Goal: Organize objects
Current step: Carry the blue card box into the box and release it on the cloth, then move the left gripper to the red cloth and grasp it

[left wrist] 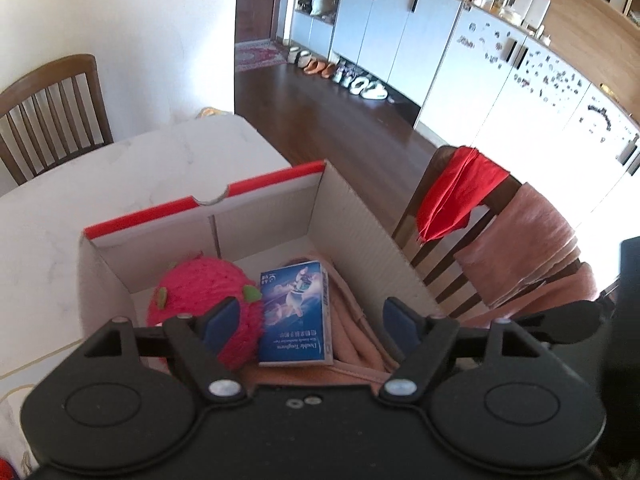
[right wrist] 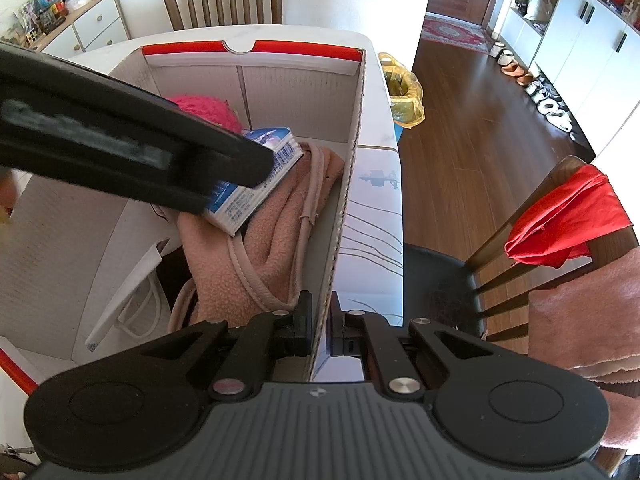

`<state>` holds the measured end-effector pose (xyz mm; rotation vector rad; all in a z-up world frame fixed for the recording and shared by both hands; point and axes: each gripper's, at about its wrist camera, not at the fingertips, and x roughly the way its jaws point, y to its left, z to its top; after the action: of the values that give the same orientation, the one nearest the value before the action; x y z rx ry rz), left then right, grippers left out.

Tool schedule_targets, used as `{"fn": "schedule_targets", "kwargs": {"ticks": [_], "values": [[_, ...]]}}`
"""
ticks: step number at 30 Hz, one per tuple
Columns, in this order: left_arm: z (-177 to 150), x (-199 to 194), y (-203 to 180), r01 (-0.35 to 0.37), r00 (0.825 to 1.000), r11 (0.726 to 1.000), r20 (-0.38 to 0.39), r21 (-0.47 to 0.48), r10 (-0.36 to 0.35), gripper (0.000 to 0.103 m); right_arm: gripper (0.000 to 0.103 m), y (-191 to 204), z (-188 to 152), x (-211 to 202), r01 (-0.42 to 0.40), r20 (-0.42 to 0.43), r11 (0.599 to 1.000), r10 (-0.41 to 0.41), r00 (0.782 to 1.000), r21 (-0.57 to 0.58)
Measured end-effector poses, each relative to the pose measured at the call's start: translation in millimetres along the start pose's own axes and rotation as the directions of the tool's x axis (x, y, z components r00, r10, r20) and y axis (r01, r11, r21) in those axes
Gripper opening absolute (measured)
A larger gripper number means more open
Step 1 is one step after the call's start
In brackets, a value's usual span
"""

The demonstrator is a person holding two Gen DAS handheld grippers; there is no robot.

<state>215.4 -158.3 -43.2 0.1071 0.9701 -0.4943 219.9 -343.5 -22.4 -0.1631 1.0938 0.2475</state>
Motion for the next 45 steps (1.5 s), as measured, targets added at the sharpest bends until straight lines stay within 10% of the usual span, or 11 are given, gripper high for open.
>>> {"fn": "schedule_targets", "kwargs": {"ticks": [25, 45], "values": [[-57, -110, 81, -0.131, 0.98, 0.974, 0.121, -0.187, 0.155, 0.092, 0.006, 4, 1, -3, 0.017, -0.002, 1.0, -0.017, 1.0, -0.021], [-129, -114, 208, -0.45, 0.882, 0.783, -0.076, -0.43, 0.465, 0.101, 0.006, 4, 2, -3, 0.028, -0.006, 0.999, -0.029, 1.0, -0.029]]}}
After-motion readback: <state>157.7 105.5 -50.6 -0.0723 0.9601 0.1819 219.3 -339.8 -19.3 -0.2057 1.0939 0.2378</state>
